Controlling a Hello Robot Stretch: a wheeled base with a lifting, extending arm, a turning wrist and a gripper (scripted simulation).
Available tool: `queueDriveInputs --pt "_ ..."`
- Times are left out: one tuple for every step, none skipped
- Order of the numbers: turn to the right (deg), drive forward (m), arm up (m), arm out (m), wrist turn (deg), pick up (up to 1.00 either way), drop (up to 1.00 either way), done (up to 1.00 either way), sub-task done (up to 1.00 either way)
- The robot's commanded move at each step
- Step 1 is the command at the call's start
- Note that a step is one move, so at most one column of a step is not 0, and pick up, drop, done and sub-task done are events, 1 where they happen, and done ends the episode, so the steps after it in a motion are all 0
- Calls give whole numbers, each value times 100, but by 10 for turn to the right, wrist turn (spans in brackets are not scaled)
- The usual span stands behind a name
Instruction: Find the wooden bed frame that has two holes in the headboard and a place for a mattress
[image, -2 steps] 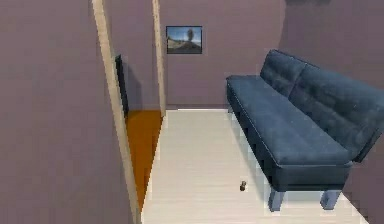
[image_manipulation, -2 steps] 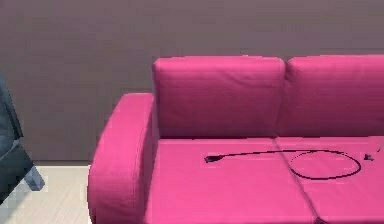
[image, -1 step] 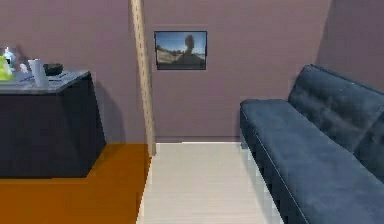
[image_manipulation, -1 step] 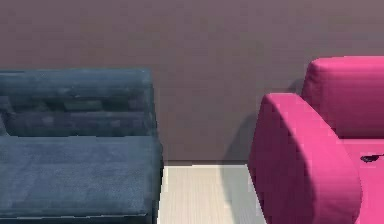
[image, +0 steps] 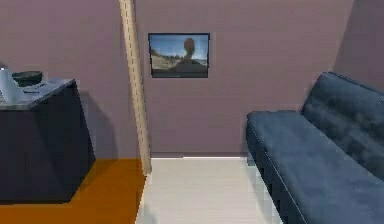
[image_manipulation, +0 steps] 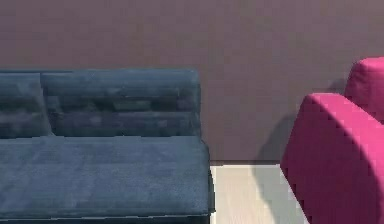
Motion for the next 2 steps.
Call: queueDriveInputs --pt "-450 0 0 0 0 0 0 0 0" --pt "-120 0 0 0 0 0 0 0 0"
